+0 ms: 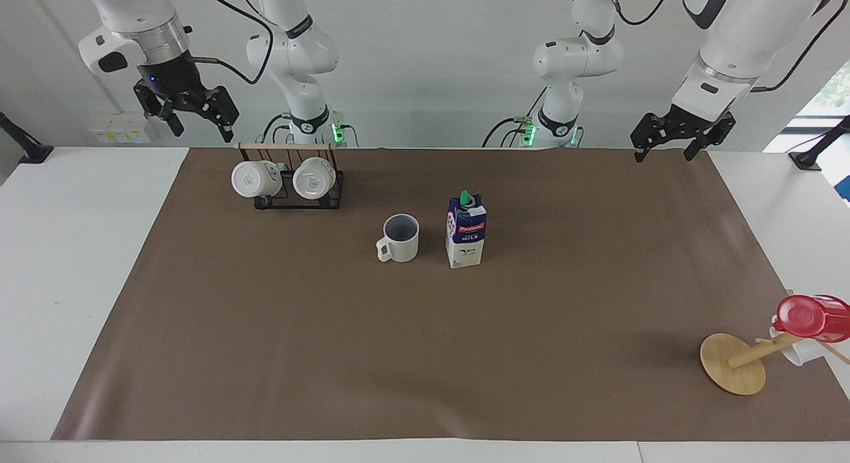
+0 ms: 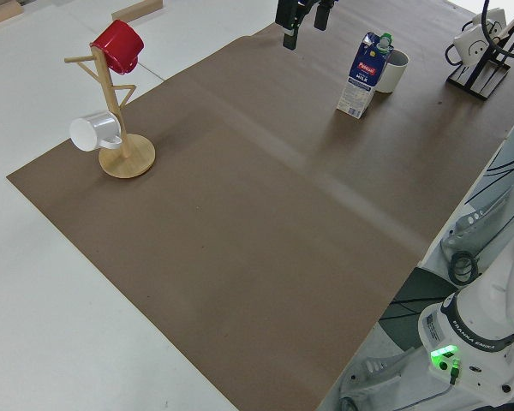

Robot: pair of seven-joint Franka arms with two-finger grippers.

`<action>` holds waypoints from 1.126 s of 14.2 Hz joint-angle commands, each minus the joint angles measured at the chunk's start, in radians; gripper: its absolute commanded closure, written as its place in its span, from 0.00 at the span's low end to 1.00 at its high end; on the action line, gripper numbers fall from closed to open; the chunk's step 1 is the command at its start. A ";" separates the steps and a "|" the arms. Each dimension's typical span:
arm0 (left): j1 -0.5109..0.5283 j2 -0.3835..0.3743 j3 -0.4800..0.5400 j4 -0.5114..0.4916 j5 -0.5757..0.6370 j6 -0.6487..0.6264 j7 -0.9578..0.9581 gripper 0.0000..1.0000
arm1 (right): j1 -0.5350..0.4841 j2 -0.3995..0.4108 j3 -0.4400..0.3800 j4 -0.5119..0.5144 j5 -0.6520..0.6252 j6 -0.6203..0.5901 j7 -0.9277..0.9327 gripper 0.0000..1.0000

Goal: Place cup and milk on table

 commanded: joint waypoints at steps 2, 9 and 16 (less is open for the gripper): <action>0.023 -0.021 -0.009 -0.019 -0.004 -0.012 0.009 0.00 | -0.006 -0.014 0.003 -0.014 0.005 0.017 -0.017 0.00; 0.029 -0.023 -0.012 -0.022 -0.018 -0.013 0.024 0.00 | -0.006 -0.014 0.004 -0.014 0.005 0.017 -0.017 0.00; 0.031 -0.023 -0.010 -0.023 -0.061 -0.024 0.029 0.00 | -0.006 -0.014 0.002 -0.014 0.005 0.017 -0.017 0.00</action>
